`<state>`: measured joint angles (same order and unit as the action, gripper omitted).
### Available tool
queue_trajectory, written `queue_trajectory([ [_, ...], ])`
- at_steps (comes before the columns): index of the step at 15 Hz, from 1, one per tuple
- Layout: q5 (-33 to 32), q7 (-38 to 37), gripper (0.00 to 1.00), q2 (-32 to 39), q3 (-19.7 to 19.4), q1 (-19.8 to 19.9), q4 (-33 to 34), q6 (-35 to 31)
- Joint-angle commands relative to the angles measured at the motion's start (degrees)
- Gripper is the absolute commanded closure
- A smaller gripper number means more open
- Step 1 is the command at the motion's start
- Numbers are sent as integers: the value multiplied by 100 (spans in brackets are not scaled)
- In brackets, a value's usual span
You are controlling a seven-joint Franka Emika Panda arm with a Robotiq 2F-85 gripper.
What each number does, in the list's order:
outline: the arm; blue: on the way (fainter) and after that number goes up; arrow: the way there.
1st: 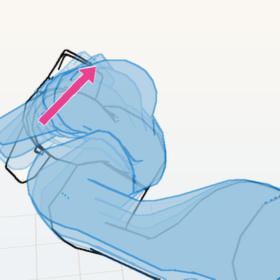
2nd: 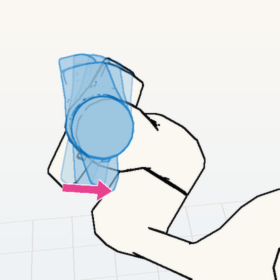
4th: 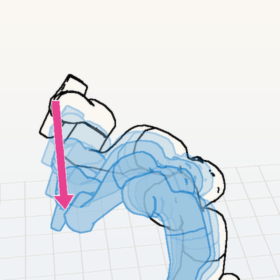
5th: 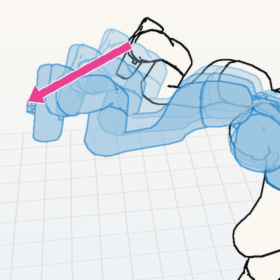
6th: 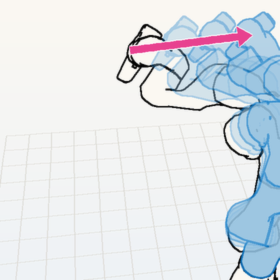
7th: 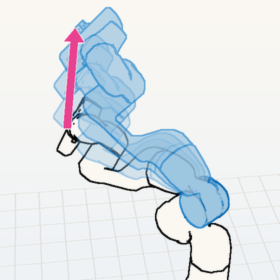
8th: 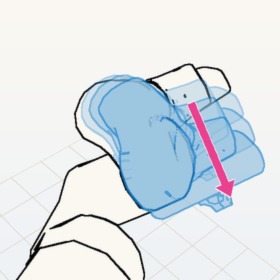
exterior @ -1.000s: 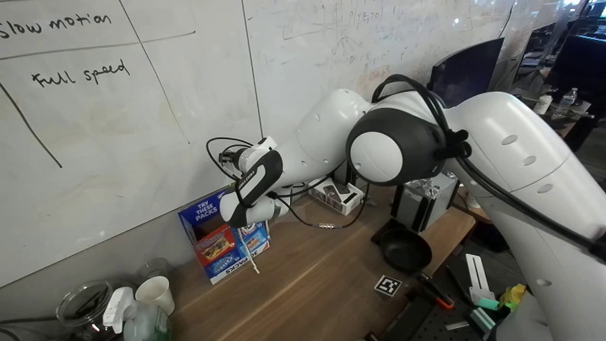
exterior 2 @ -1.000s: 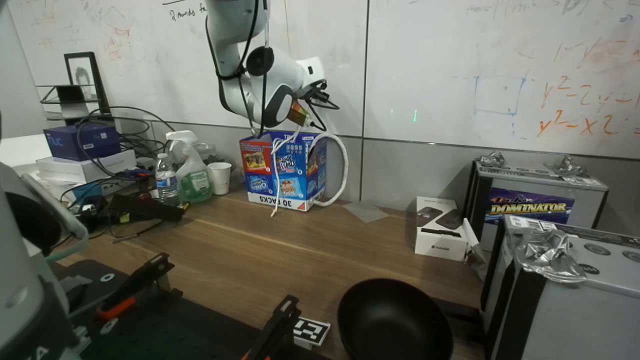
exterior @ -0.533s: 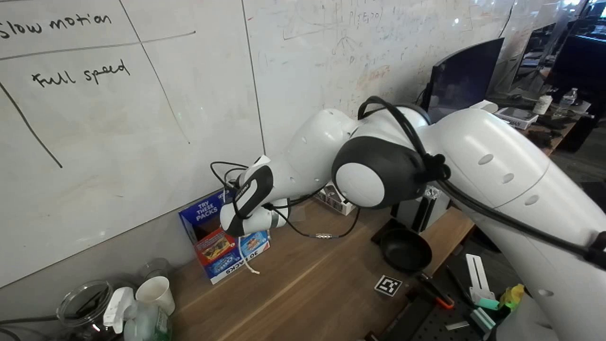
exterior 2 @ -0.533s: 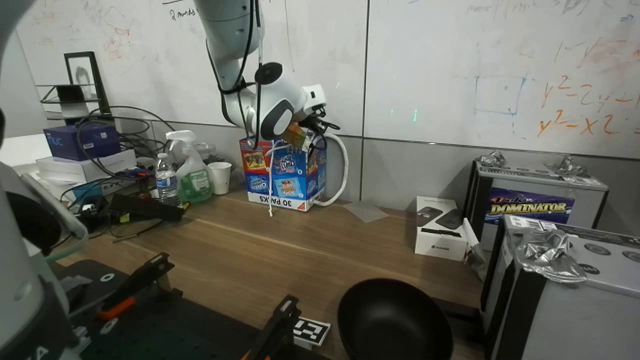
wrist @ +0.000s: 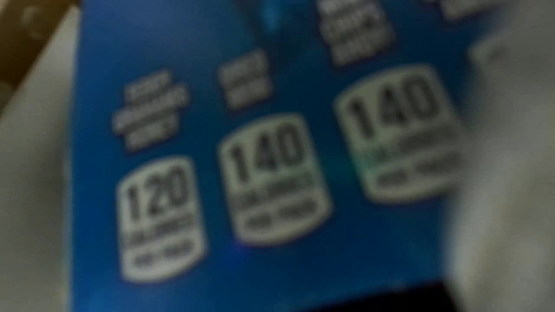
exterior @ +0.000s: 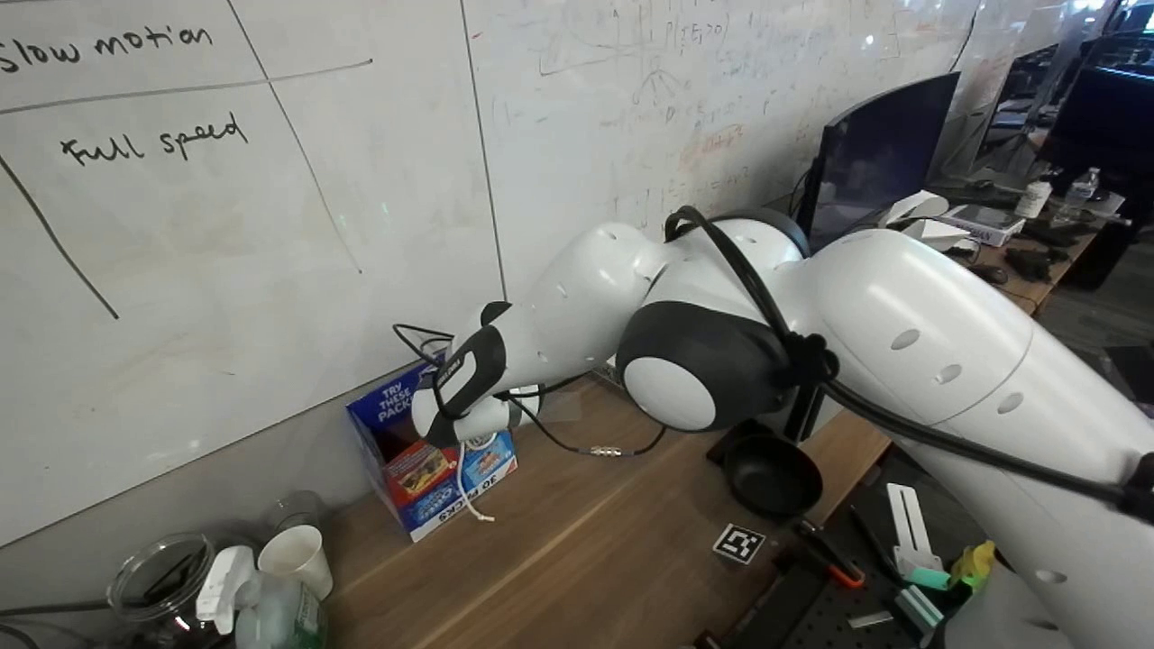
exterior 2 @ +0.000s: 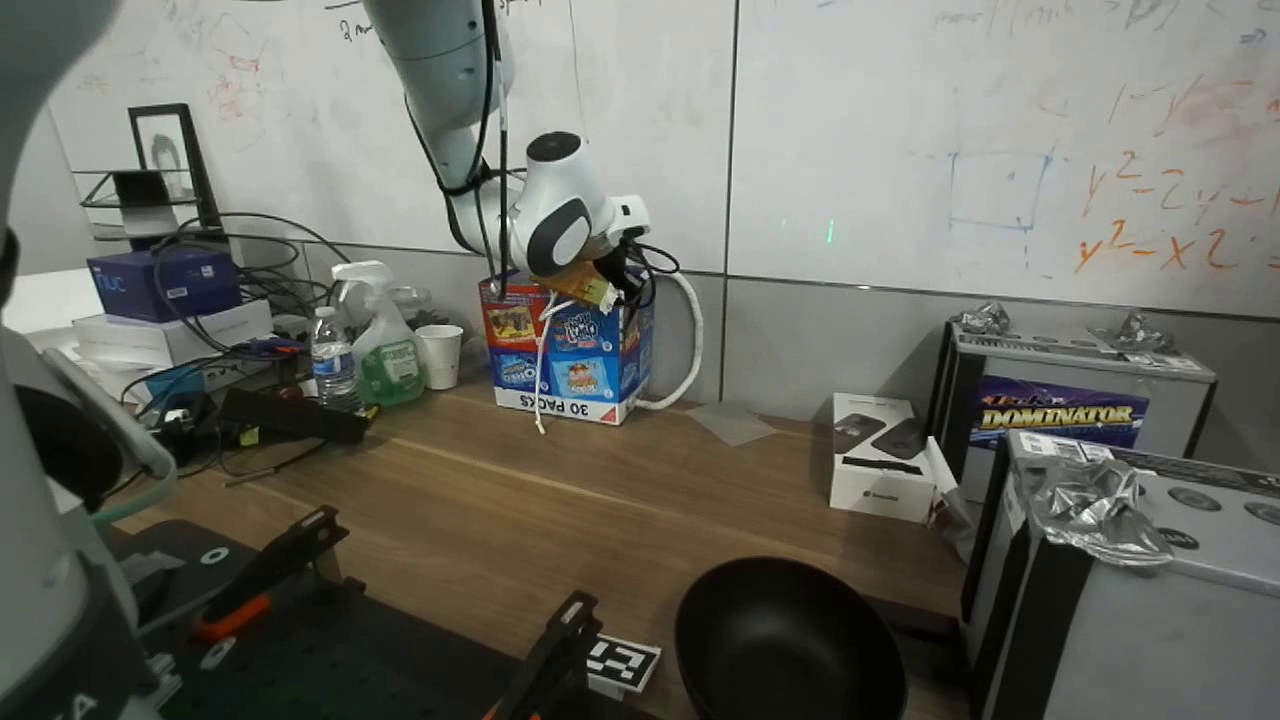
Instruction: Put the strings in the blue box
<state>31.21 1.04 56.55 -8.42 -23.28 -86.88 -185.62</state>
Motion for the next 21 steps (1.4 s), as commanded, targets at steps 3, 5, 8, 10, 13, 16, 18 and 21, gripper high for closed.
queue_trajectory([
  [3,-41,-243,69,162,-649,-419,341,661],
  [5,-65,-285,61,136,-878,-604,266,753],
  [8,-69,-334,38,44,-1238,-936,65,736],
  [10,-57,-360,23,-22,-1476,-1172,-81,688],
  [13,-31,-403,1,-174,-1890,-1619,-439,550],
  [16,25,-503,0,-336,-2442,-2269,-979,302],
  [18,75,-572,0,-475,-2821,-2770,-1433,55],
  [21,188,-679,1,-637,-3397,-3614,-2174,-319],
])
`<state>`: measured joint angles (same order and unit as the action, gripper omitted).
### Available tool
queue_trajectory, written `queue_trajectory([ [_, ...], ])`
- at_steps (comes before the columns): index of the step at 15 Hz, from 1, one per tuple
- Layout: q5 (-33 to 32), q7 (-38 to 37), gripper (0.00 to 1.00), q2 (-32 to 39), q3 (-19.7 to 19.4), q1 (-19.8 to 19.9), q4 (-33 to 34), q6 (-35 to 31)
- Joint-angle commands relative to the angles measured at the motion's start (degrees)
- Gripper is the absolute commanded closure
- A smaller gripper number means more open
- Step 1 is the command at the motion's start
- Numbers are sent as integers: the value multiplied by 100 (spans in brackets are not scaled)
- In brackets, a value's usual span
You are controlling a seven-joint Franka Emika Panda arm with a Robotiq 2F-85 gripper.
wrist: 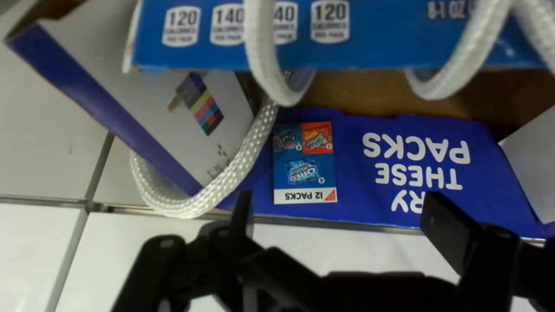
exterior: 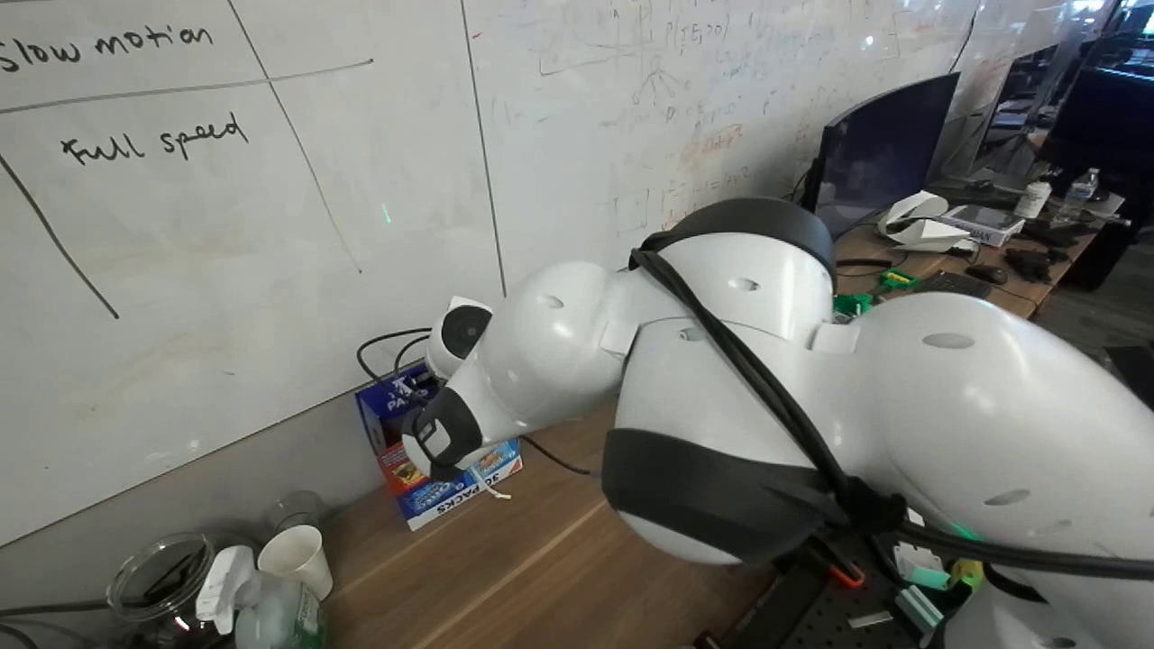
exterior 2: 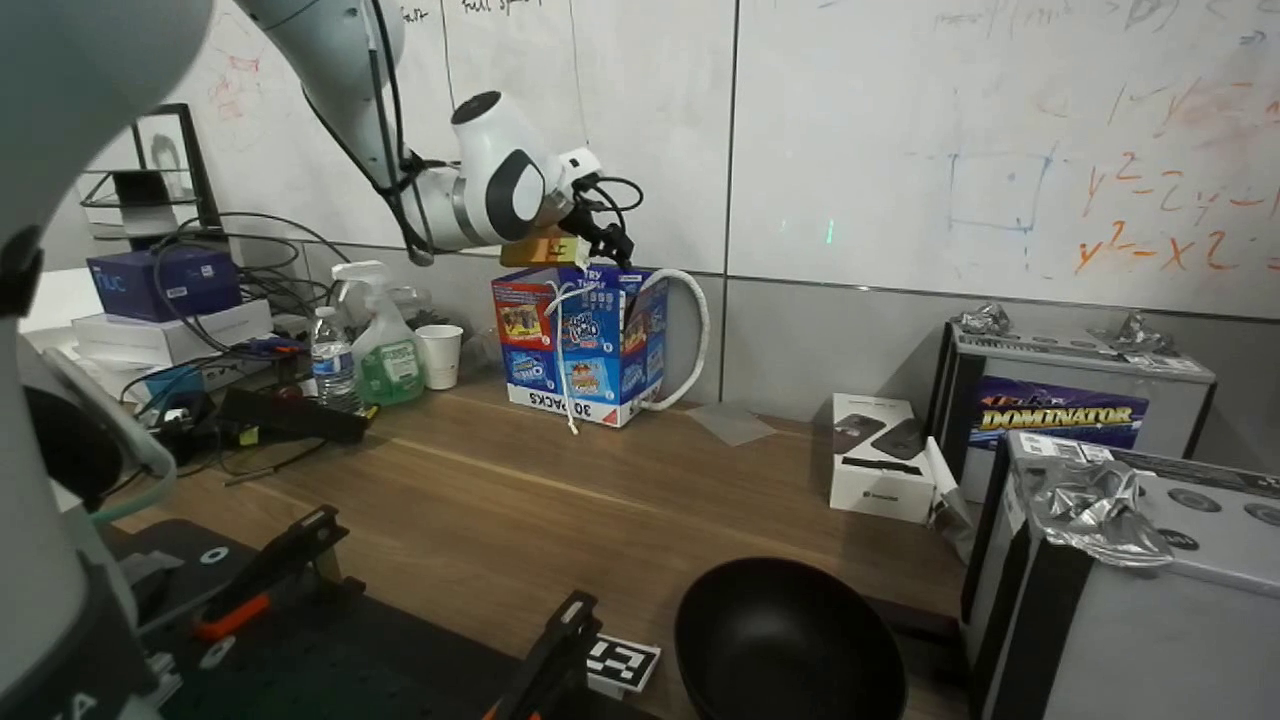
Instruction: Put the strings in the blue box
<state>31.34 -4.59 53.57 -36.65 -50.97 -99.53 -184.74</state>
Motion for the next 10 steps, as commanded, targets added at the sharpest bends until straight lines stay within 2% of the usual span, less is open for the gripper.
queue_trajectory([
  [1,225,-159,0,-385,-811,-1137,-1110,-428],
  [5,524,-269,0,-430,-1713,-2450,-2091,-240],
  [10,704,-307,0,-500,-2419,-3641,-2980,145],
])
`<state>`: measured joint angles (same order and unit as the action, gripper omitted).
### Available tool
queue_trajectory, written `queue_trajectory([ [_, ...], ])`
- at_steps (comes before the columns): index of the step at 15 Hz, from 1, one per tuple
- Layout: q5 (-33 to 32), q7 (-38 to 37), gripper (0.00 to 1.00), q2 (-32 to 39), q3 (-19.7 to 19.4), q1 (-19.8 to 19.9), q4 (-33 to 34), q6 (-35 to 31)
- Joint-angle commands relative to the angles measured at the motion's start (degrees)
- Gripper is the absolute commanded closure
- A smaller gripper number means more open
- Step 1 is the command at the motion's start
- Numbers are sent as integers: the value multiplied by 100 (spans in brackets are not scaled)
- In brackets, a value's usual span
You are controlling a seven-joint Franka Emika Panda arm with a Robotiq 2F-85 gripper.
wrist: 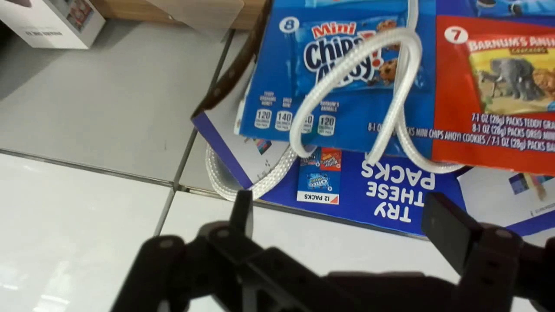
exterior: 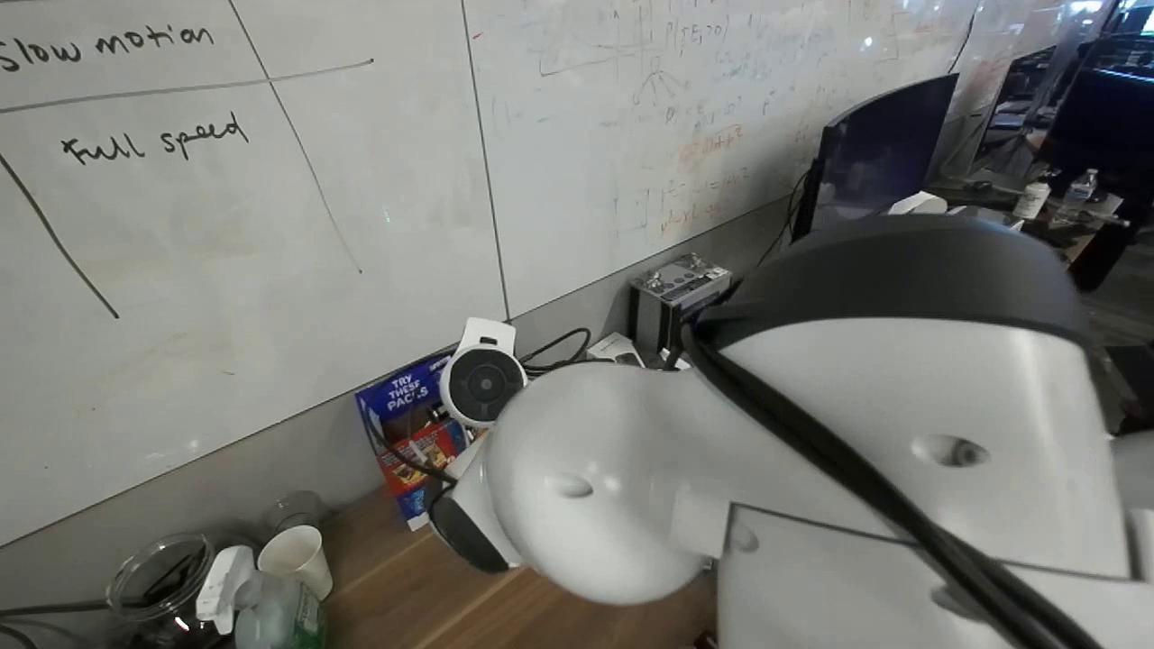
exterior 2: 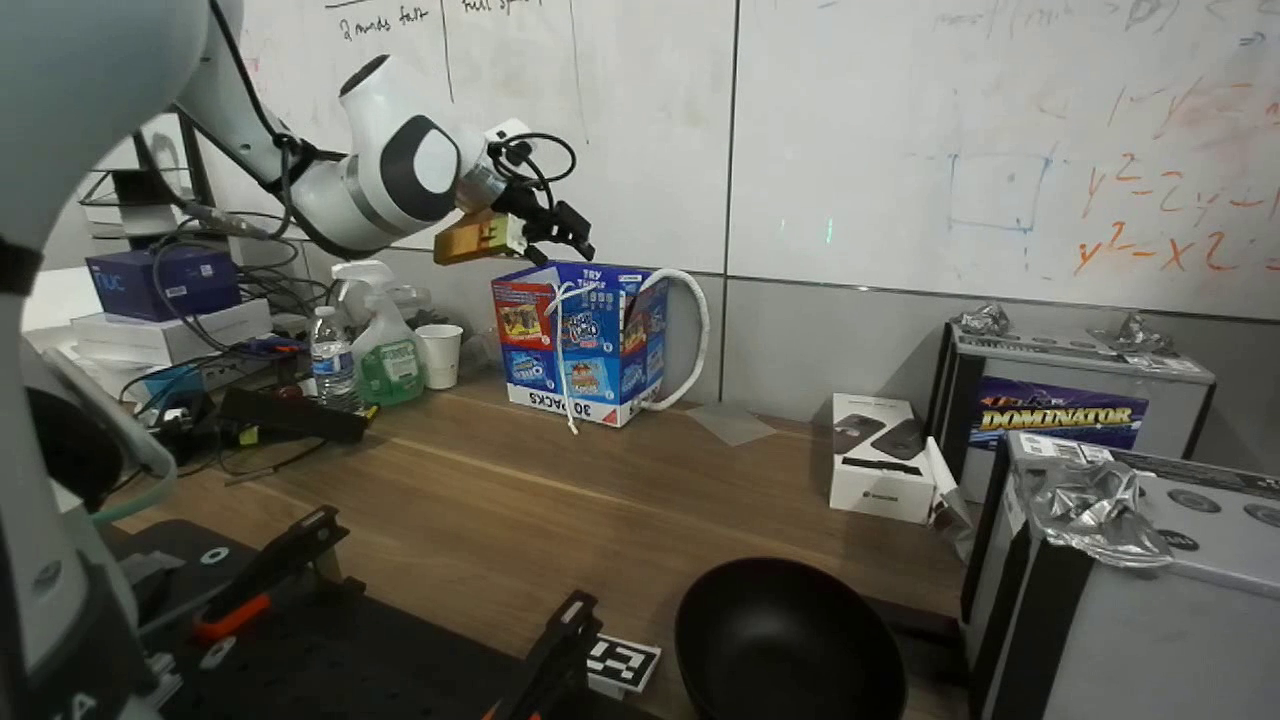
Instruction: Put the strings in the blue box
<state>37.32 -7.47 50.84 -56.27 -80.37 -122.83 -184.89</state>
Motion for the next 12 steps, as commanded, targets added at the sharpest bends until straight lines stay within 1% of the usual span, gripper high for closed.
queue_trajectory([
  [1,112,-35,0,-220,-556,-882,-781,207],
  [3,69,-8,0,-242,-807,-1217,-1030,408],
  [4,-449,-403,0,-323,-914,-1286,-1164,514],
  [6,-812,-467,0,-634,-975,-1349,-1284,915],
  [8,-1317,-448,0,-1109,-717,-1019,-1348,1066],
  [9,-1536,-384,0,-1373,-560,-746,-1312,1166],
  [10,-1716,-383,0,-1502,-421,-548,-1319,1205],
  [12,-2023,-442,0,-1598,-69,-20,-1274,1188],
])
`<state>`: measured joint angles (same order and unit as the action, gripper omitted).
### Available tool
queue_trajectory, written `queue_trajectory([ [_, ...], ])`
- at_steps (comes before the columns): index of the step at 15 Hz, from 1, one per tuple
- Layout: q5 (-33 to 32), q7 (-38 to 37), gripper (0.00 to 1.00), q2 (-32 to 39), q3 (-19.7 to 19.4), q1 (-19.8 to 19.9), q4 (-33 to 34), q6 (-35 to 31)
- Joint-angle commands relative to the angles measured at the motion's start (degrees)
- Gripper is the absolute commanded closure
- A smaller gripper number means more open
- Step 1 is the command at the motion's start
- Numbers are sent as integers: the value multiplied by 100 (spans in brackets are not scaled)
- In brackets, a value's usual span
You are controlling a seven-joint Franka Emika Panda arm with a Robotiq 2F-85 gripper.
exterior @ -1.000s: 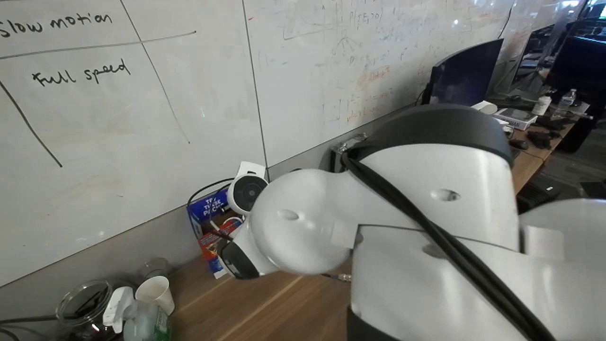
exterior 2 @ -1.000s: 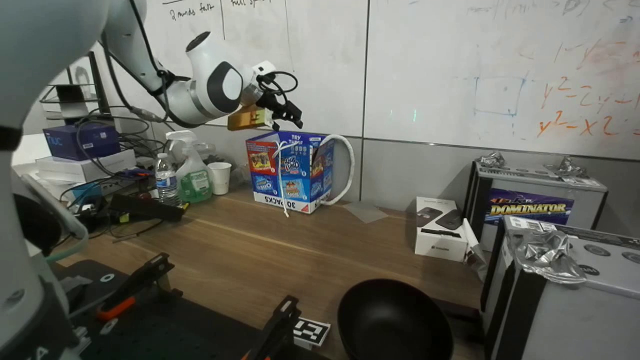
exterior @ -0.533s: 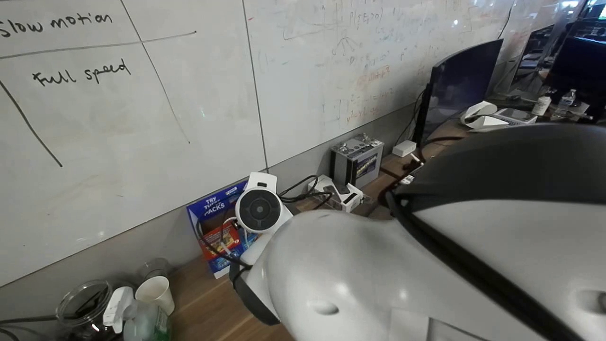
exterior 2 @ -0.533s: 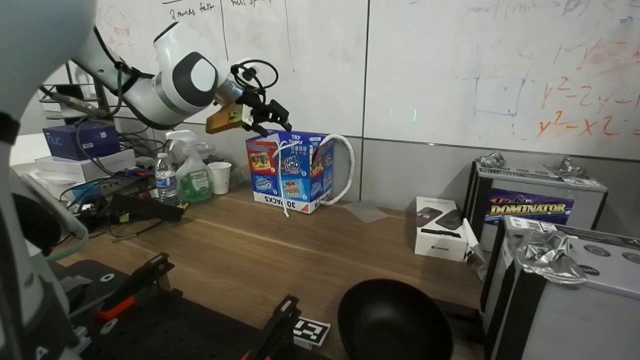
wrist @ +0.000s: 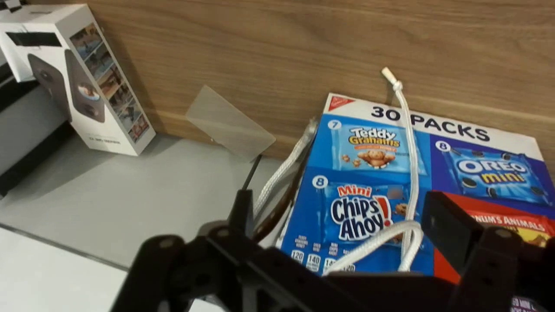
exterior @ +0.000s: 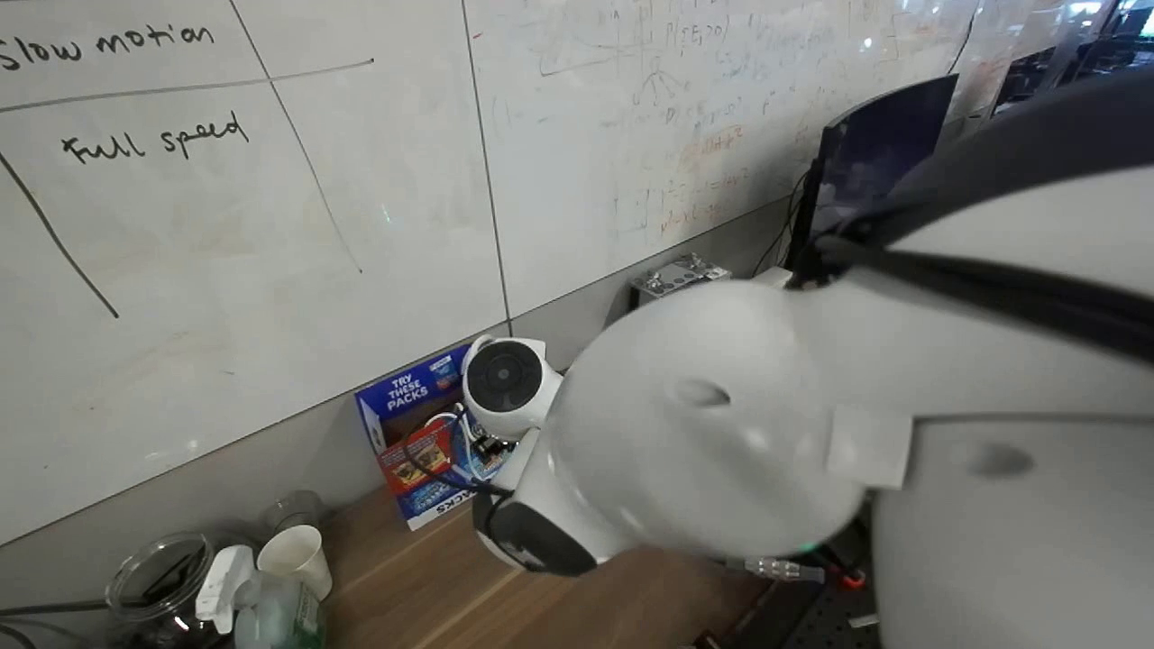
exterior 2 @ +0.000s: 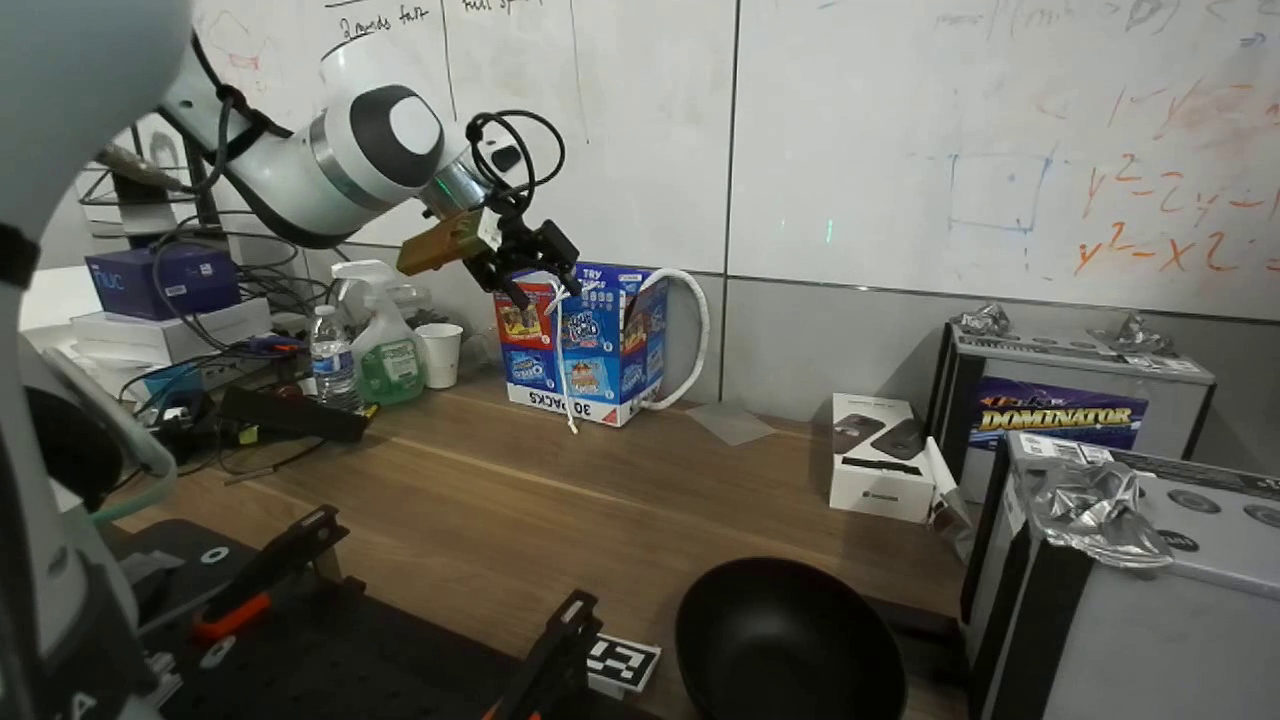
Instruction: Put the strings in the blue box
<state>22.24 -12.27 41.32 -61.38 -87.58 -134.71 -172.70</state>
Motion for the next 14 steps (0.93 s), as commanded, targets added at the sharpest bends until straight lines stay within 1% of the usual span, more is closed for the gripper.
queue_trajectory([
  [1,-657,9,0,-650,611,999,-66,-77],
  [4,-1014,130,0,-897,1473,2265,59,-84],
  [5,-1118,130,0,-984,1706,2557,-13,-180],
  [6,-1205,140,0,-1006,2041,2979,-15,-288],
  [8,-1350,142,0,-1083,2650,3755,54,-277],
  [9,-1439,142,0,-1188,2852,4034,58,-185],
  [11,-1589,63,0,-1163,3281,4532,52,-327],
  [13,-1654,93,0,-1232,3824,5141,55,-516],
  [14,-1629,108,0,-1244,4161,5480,55,-632],
])
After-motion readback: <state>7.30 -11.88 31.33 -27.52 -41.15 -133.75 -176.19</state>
